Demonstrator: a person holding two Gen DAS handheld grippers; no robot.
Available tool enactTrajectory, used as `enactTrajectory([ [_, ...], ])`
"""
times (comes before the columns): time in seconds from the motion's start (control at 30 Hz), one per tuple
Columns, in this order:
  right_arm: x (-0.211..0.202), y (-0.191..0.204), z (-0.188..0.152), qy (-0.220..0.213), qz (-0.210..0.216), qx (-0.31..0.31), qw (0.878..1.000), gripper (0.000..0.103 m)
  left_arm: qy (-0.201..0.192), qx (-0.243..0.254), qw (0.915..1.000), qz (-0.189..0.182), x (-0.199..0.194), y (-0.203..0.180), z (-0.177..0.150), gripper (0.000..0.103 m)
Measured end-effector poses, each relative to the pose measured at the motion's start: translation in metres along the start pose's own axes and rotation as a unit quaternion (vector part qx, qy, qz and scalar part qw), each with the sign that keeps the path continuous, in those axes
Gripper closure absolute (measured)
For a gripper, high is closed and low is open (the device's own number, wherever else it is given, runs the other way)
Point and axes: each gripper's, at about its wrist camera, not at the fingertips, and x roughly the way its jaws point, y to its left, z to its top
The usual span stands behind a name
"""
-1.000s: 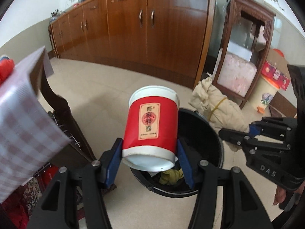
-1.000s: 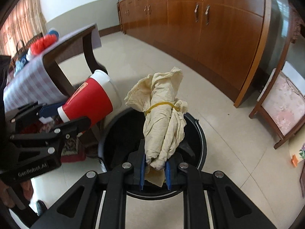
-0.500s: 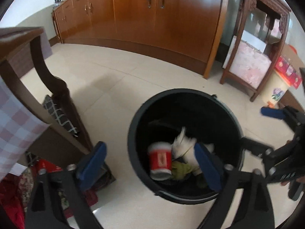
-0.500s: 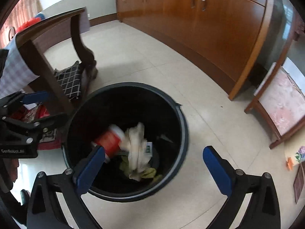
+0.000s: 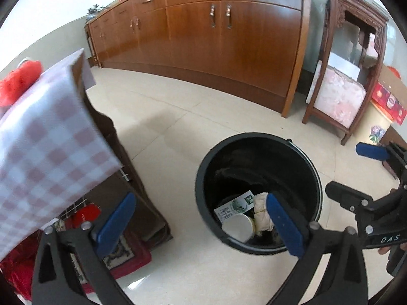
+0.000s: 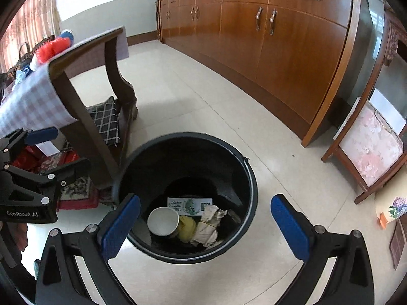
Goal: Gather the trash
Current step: 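Move both tools back to the table toward the tissue and mask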
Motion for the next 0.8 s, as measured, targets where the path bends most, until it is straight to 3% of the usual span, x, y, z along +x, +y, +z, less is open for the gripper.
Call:
enactTrajectory([
  [0.37,-0.058,0.060,0.020,-0.045,0.010,-0.020,0.999,0.000,-0.021,-0.021,0.9983,0.049,-0.061,0.043,-0.011,0.000],
  [0.47,-0.075,0.078,0.029,-0.066,-0.007,-0.029,0.997,0.000,-0.028,-0.029,0.9971,0.064,-0.079,0.057,-0.015,0.000],
  [0.63,-0.100,0.113,0.050,-0.099,-0.002,-0.033,0.994,0.000,-0.053,-0.052,0.9915,0.107,-0.112,0.090,-0.018,0.000],
  [0.8,-0.115,0.149,0.072,-0.126,0.013,-0.023,0.992,0.000,-0.074,-0.081,0.9858,0.127,-0.139,0.128,-0.022,0.000],
])
